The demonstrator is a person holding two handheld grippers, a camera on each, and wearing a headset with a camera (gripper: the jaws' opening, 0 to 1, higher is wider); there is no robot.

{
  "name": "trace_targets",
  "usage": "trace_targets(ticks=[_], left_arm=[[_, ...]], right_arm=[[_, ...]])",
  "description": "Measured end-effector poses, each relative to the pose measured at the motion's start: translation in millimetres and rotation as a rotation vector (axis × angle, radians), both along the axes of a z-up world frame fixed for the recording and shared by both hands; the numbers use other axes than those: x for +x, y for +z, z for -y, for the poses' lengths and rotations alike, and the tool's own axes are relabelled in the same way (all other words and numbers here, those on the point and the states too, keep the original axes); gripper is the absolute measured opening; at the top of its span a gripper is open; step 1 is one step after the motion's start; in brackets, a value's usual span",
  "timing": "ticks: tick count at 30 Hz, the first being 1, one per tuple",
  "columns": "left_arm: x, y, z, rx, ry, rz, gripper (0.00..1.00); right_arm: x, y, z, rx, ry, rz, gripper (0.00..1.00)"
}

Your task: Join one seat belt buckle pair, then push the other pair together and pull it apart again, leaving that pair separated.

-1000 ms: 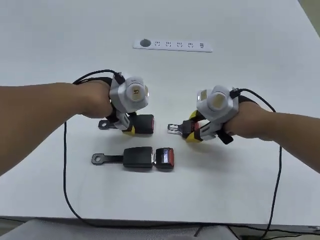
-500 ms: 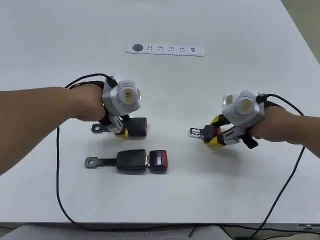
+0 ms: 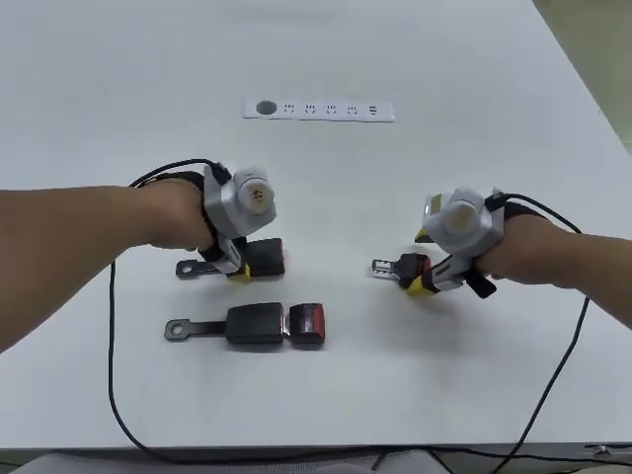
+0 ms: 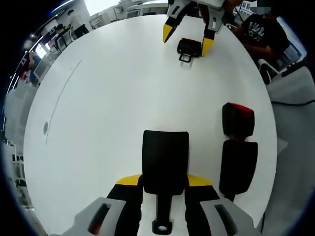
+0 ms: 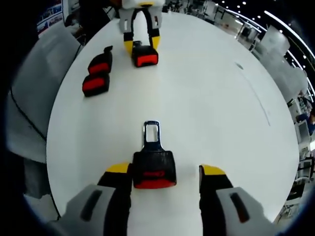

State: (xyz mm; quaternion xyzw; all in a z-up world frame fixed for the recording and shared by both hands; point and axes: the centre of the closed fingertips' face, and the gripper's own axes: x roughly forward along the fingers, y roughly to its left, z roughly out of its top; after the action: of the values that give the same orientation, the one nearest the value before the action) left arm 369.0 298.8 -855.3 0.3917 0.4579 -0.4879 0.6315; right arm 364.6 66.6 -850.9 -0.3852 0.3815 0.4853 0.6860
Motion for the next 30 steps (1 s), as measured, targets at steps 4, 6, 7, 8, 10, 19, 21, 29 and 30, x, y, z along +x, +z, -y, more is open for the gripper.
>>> trace_targets(ticks=[4,6,7,8,10,19,21,29,30], left_arm=[[5.3,5.8,-10.0,-0.025,0.045,0.049,0.45],[4.9,14.2,-12.0,-0.064,0.06,0.091,0.48],[2.3,21.4,-13.6,-0.086,0.05,0.123,0.48],[2.7,26.8,-14.7,-0.104,0.037,0.154,0.49],[0.5,38.9,-19.7,-0.156,0.062,0.202,0.5],[-40.3,72.7,-49.9,-0.326,0.22,0.326,0.65],[-55.3,80.4,-49.6,-0.39,0.22,0.339,0.71],[-100.6,80.7,-73.2,-0.46,0.285,0.345,0.98],[-103.2,79.6,-77.4,-0.459,0.306,0.347,1.0]], right_arm=[[-3.8,1.1,1.4,0.064,-0.104,-0.01,0.7],[-7.7,1.8,1.4,0.096,-0.122,-0.007,0.71],[-8.5,2.2,3.1,0.099,-0.118,0.019,0.71],[-12.1,2.4,4.2,0.114,-0.123,0.043,0.71],[-22.6,2.8,5.7,0.142,-0.14,0.059,0.7],[-72.0,36.4,-2.8,0.386,-0.336,-0.007,0.77],[-79.4,41.9,-2.7,0.391,-0.316,0.012,0.79],[-104.2,44.1,-5.4,0.414,-0.385,0.009,0.93],[-106.5,44.9,-6.4,0.4,-0.371,0.022,0.94]])
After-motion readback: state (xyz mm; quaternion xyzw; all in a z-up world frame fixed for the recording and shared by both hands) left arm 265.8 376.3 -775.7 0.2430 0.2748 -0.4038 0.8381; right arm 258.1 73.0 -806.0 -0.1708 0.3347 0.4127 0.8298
